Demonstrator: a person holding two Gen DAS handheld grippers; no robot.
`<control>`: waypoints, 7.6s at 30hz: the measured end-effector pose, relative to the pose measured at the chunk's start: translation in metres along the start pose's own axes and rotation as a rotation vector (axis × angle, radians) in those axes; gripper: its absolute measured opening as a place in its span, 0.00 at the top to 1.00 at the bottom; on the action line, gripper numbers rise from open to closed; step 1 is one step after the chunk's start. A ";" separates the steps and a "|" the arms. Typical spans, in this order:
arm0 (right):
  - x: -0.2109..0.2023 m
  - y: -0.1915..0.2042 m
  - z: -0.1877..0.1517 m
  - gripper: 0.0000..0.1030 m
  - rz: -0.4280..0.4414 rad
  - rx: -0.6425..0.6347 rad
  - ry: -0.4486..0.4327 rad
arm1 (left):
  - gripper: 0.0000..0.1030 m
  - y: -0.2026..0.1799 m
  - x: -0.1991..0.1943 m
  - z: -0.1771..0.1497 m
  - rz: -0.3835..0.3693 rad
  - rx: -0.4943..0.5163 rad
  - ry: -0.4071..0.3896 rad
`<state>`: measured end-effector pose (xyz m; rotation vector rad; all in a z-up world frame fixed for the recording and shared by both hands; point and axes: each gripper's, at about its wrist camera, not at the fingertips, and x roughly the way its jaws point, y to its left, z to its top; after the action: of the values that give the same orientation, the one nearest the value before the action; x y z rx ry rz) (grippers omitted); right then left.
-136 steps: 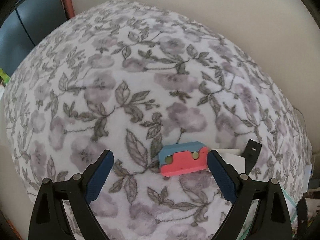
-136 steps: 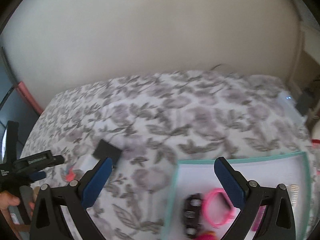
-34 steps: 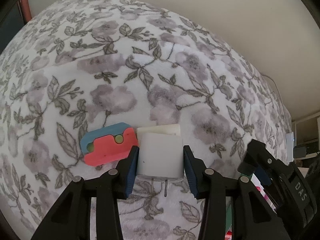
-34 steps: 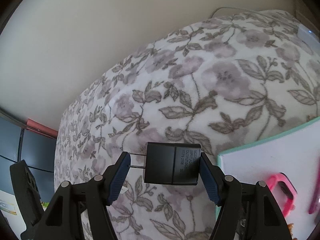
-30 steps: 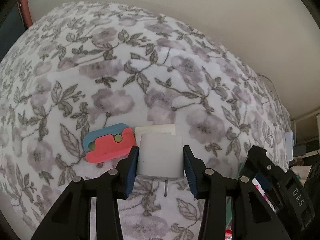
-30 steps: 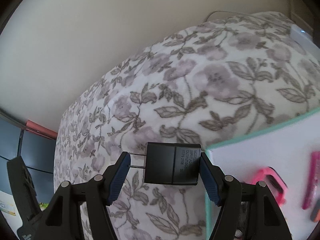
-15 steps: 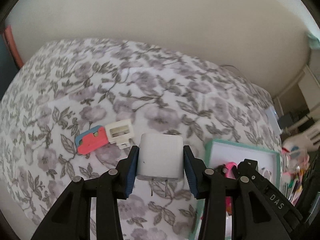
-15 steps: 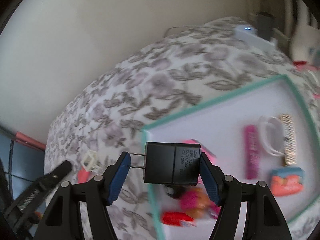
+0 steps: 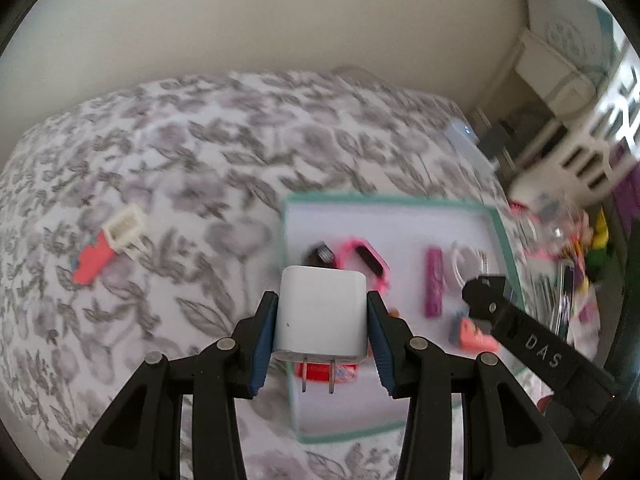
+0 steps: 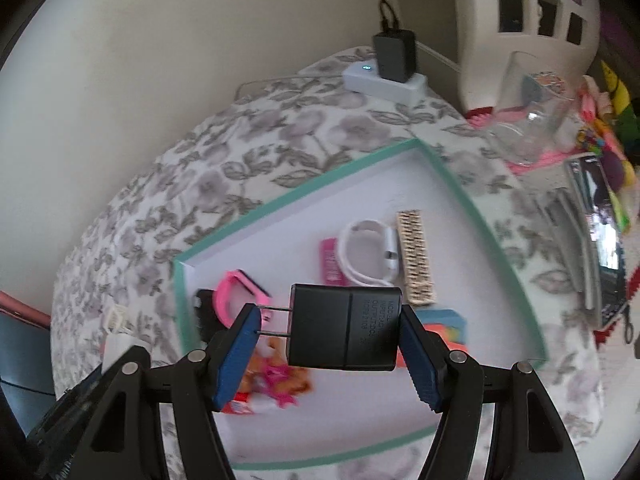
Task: Organize rigid objects
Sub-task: 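Carry the white charger cube and black charger plug over the box with both tools, then open the right tool to drop the black plug while the left tool releases the white cube, then move both open tools back toward the red-blue toy and white clip, then grasp the white plastic clip with the right tool, then grasp the red-and-blue toy with the left tool, then carry the red-blue toy and white clip over the box with both tools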
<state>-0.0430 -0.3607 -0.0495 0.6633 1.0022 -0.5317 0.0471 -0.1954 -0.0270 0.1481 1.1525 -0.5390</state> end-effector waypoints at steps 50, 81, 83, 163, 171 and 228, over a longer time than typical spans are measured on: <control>0.025 0.004 -0.020 0.28 -0.081 -0.148 0.127 | 0.55 -0.029 0.042 -0.035 0.088 0.102 0.192; 0.026 0.024 -0.024 0.00 -0.088 -0.260 0.076 | 0.07 0.075 0.032 -0.022 0.283 -0.293 0.089; 0.026 0.024 -0.025 0.00 -0.088 -0.264 0.073 | 0.07 0.078 0.032 -0.021 0.288 -0.305 0.090; 0.152 0.321 -0.050 0.41 0.215 -0.668 0.103 | 0.07 0.328 0.059 0.002 0.134 -0.676 -0.028; 0.150 0.302 -0.038 0.42 0.173 -0.639 0.099 | 0.07 0.311 0.063 0.012 0.110 -0.633 -0.025; -0.004 0.055 -0.021 0.43 -0.008 -0.269 -0.012 | 0.28 0.046 -0.014 -0.005 0.129 -0.150 -0.012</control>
<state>-0.0204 -0.3075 -0.0396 0.4165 1.0433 -0.3984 0.0605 -0.1494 -0.0240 0.0889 1.1586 -0.3377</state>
